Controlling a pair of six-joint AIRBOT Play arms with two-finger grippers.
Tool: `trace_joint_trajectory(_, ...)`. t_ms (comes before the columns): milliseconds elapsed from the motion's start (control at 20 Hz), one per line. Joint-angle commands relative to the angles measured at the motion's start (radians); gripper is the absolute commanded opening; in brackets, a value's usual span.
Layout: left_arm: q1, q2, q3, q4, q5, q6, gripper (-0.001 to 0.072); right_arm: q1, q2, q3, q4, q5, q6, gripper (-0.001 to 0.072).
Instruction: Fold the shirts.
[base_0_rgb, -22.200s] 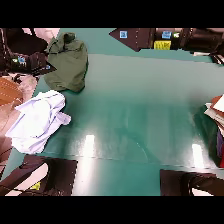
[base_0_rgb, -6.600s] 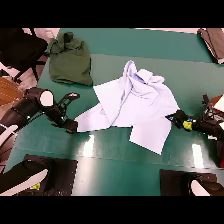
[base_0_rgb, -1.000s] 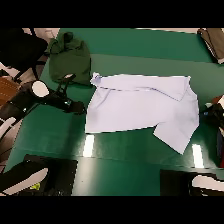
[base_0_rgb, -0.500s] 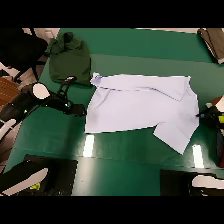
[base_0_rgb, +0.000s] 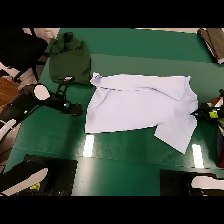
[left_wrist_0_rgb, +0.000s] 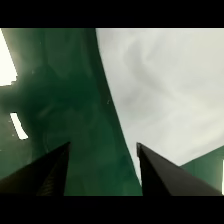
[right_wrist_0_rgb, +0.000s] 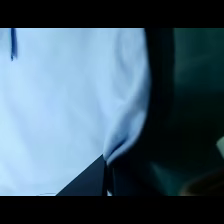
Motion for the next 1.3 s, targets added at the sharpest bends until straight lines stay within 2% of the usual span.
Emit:
trace_joint_trajectory(0,0.001,-0.029,-0.048,0.022,0.055,-0.060,0.0491,0.005,0.045,0.002,-0.018,-0.015,-0.005,0.0022)
trace_joint_trajectory(50,0.001,-0.061,-0.067,-0.040,0.048,-0.032,0.0533,0.005,0.058,0.002,-0.017,-0.017,-0.005,0.0022)
trace_joint_trajectory(100,0.001,-0.090,-0.080,-0.157,0.018,0.034,0.0612,0.005,0.069,0.002,-0.018,-0.016,-0.005,0.0022)
trace_joint_trajectory(200,0.001,-0.136,-0.090,-0.388,-0.048,0.179,0.0610,0.004,0.084,0.002,-0.018,-0.008,-0.012,0.0022)
trace_joint_trajectory(250,0.000,-0.148,-0.090,-0.418,-0.055,0.192,0.0610,0.005,0.085,0.002,-0.017,-0.007,-0.012,0.0022)
trace_joint_trajectory(500,0.000,-0.154,-0.091,-0.286,-0.111,0.165,0.0608,0.005,0.085,0.002,-0.014,-0.006,-0.012,0.0022)
trace_joint_trajectory(750,-0.008,-0.154,-0.106,-0.316,-0.135,0.167,0.0607,0.005,0.085,0.002,-0.011,-0.008,-0.012,0.0022)
trace_joint_trajectory(900,-0.074,-0.154,-0.163,-0.324,-0.103,0.166,0.0593,0.005,0.085,0.002,-0.005,-0.006,-0.012,0.0022)
trace_joint_trajectory(1000,-0.088,-0.153,-0.160,-0.369,-0.056,0.167,0.0347,0.005,0.085,0.002,-0.005,-0.002,-0.011,0.0022)
trace_joint_trajectory(1050,-0.088,-0.153,-0.153,-0.383,-0.024,0.166,0.0265,0.005,0.085,0.002,-0.005,0.011,-0.012,0.0022)
trace_joint_trajectory(1100,-0.088,-0.153,-0.134,-0.391,0.001,0.165,0.0134,0.005,0.088,0.002,-0.006,0.021,-0.012,0.0022)
trace_joint_trajectory(1150,-0.088,-0.153,-0.108,-0.394,0.011,0.165,0.0047,0.005,0.096,0.002,-0.006,0.024,-0.012,0.0022)
trace_joint_trajectory(1250,-0.088,-0.153,-0.042,-0.393,0.012,0.153,0.0026,0.005,0.125,0.002,-0.006,0.010,-0.012,0.0022)
